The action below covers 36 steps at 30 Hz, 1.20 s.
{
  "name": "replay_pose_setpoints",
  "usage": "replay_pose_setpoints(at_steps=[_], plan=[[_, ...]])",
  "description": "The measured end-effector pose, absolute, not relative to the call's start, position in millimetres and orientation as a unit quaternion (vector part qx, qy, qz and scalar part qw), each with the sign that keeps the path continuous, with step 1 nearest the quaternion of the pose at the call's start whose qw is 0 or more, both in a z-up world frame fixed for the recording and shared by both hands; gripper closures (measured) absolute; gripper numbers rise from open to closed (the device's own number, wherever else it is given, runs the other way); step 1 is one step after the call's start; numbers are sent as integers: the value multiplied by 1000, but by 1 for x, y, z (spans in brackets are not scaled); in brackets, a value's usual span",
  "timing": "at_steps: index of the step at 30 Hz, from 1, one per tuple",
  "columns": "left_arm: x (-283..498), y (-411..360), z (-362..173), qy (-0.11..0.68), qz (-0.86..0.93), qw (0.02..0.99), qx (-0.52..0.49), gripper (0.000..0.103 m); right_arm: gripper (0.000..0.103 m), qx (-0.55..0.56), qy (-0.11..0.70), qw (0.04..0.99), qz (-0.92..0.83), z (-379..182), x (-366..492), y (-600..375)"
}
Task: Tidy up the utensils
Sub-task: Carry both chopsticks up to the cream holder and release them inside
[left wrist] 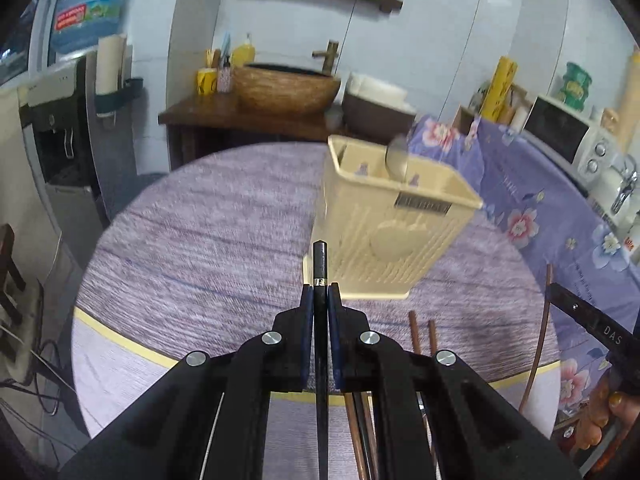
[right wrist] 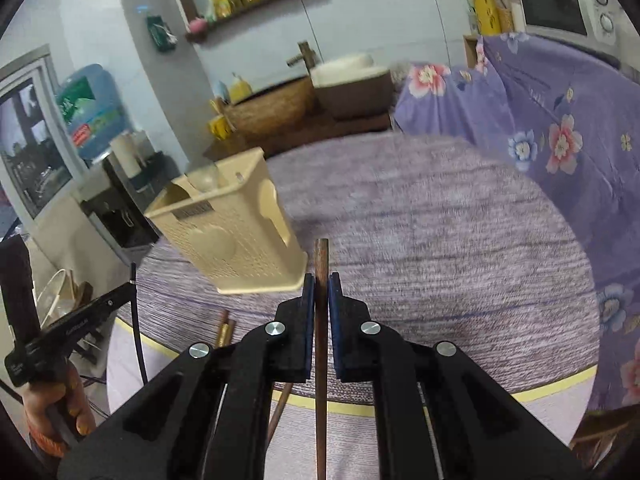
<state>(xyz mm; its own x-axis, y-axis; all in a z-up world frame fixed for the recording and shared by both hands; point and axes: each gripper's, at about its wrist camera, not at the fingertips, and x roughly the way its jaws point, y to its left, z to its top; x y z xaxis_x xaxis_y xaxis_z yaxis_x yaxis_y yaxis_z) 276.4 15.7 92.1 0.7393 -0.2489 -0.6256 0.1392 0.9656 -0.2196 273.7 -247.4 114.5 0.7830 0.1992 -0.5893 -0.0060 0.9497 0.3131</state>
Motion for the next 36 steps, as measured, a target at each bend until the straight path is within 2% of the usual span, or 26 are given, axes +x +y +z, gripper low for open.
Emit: replay_pose_setpoints(at_steps=[5,25,36], plan=[[269,27,115,317,-99,940,-77,95,95,144,299,941,66,143,261,-255],[264,52,152,278,-100,952,-83,95,95,94,261,959,58,184,256,-259],[286,54,234,207,-68,974,-60,95,95,50,213,975,50,263,296,-257]])
